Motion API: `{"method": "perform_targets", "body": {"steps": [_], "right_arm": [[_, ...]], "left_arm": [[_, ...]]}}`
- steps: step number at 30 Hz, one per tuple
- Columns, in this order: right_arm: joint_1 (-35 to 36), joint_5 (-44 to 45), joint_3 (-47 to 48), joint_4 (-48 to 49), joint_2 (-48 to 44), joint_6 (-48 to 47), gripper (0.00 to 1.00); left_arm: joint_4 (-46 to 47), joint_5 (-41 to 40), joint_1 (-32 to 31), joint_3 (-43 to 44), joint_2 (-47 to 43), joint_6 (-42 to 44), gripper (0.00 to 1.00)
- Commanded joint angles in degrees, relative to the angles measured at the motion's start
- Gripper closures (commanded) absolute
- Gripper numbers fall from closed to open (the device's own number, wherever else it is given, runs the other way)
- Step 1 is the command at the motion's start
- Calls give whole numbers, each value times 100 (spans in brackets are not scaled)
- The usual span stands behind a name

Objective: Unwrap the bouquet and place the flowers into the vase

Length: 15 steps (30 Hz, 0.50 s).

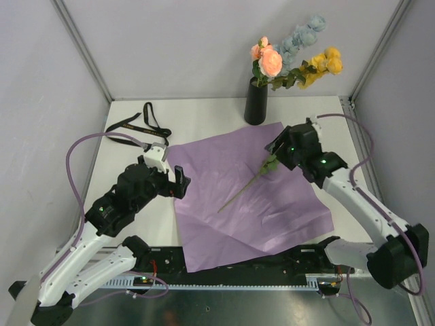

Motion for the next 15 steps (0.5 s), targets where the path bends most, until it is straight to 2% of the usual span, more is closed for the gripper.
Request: {"method": "perform_targets", "body": {"steps": [1,9,15], "right_arm": [[388,865,42,-384,508,1794,38],[546,1074,42,-474,1536,3122,43],[557,961,128,-425,2261,3613,45]], "left_arm": [[55,-56,20,76,-83,119,0],[50,4,17,65,-123,91,0],[46,73,18,74,-117,88,0]]}}
